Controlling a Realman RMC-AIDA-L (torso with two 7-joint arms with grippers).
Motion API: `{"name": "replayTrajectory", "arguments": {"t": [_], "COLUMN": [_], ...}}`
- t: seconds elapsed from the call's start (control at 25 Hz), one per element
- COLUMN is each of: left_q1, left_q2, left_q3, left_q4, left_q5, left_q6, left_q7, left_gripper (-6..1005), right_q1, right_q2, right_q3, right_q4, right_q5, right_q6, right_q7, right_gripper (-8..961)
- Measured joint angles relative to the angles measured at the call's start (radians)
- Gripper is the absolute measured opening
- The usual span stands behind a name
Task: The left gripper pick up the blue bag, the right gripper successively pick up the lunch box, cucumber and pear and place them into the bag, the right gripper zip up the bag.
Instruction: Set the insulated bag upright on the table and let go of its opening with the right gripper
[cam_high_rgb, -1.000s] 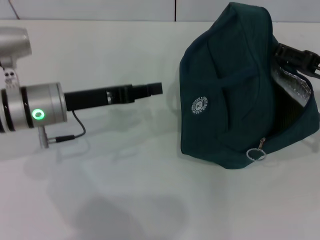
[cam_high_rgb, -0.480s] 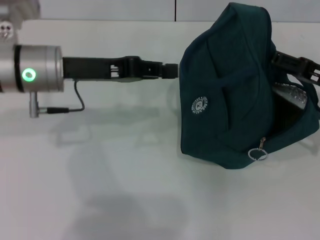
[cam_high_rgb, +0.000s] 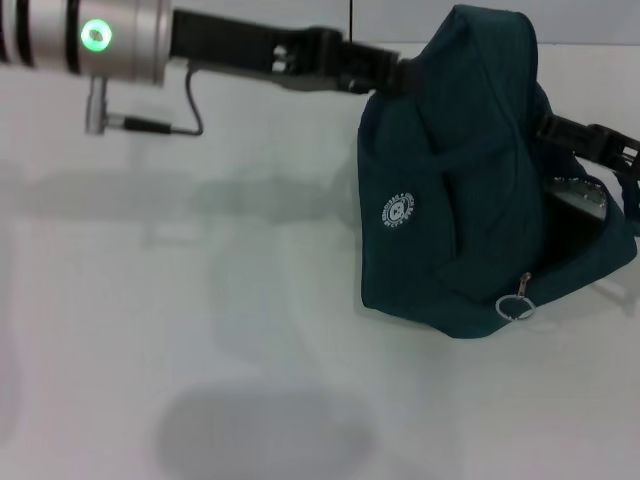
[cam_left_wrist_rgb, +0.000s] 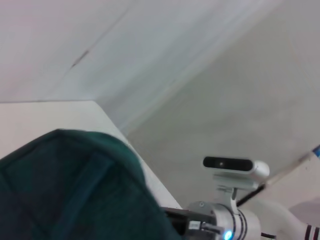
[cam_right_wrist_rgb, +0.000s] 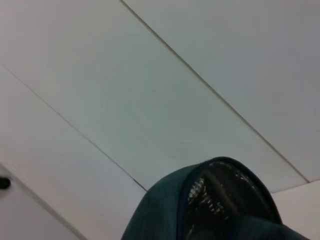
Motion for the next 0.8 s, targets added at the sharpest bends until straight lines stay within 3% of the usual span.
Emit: {"name": "replayTrajectory", "arguments": {"t": [0.12, 0.4, 0.6, 0.8], "left_q1": [-0.039, -0.18, -0.24, -0.272], "left_q2": [0.002, -0.019, -0.045, -0.048], "left_q3": [0.039, 0.057, 0.071, 0.098], "left_q4": [0.044, 0.047, 0.052, 0.046], "left_q5": [0.028, 0.214, 0.321, 0.343], "left_q6": [-0.011, -0.036, -0.106, -0.157], "left_q7": [-0.067, -0.15, -0.19, -0.249], "left_gripper": [405, 419, 591, 778], "right_q1": [-0.005, 0.003, -0.004, -0.005], "right_q2": [0.002, 0.009, 0.016, 0.017], "right_q3": [0.004, 0.003, 0.005, 0.005], "right_q4": [-0.001, -0.004, -0.011, -0.012], "right_q5": [0.0, 0.0, 0.0, 0.0], "right_q6": [0.001, 0.014, 0.022, 0.019], "right_q7": [-0.007, -0.027, -0.046, -0.046], "right_gripper": [730, 728, 727, 726]}}
